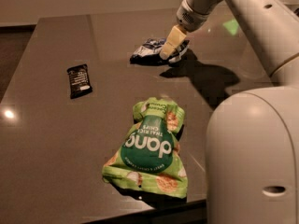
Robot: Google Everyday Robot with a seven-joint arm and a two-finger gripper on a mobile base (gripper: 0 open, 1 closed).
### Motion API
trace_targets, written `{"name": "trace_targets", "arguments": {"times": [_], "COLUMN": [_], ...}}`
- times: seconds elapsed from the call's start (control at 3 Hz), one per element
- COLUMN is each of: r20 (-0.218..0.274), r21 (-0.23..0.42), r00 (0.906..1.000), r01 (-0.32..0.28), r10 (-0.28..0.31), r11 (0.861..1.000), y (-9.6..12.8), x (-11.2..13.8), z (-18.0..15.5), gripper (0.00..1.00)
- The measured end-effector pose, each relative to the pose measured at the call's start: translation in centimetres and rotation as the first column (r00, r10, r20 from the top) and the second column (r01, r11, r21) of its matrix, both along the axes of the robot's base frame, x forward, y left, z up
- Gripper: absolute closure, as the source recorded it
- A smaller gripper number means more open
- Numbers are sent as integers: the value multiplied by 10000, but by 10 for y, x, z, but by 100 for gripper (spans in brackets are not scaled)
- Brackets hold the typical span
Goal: Move blue chip bag near green rice chip bag
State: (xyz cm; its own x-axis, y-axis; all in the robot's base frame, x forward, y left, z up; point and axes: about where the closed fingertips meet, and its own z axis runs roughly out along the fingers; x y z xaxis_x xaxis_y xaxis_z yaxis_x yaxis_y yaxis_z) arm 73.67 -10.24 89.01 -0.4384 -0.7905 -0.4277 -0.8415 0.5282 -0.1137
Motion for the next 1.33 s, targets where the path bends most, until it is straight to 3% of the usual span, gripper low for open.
{"name": "trace_targets", "arguments": {"times": [0.33,0.67,1.33], "r20": [-166,-254,-101], "r21": [-138,-214,-44], "r00": [9999,9997,9968], "r01": [17,31,-795], "r10": [-19,-36,795], "r11": [9999,9998,9968], "y": [-1,-1,-3], "x": [7,11,-16], "z": [-10,-15,5], "gripper": [16,40,86]}}
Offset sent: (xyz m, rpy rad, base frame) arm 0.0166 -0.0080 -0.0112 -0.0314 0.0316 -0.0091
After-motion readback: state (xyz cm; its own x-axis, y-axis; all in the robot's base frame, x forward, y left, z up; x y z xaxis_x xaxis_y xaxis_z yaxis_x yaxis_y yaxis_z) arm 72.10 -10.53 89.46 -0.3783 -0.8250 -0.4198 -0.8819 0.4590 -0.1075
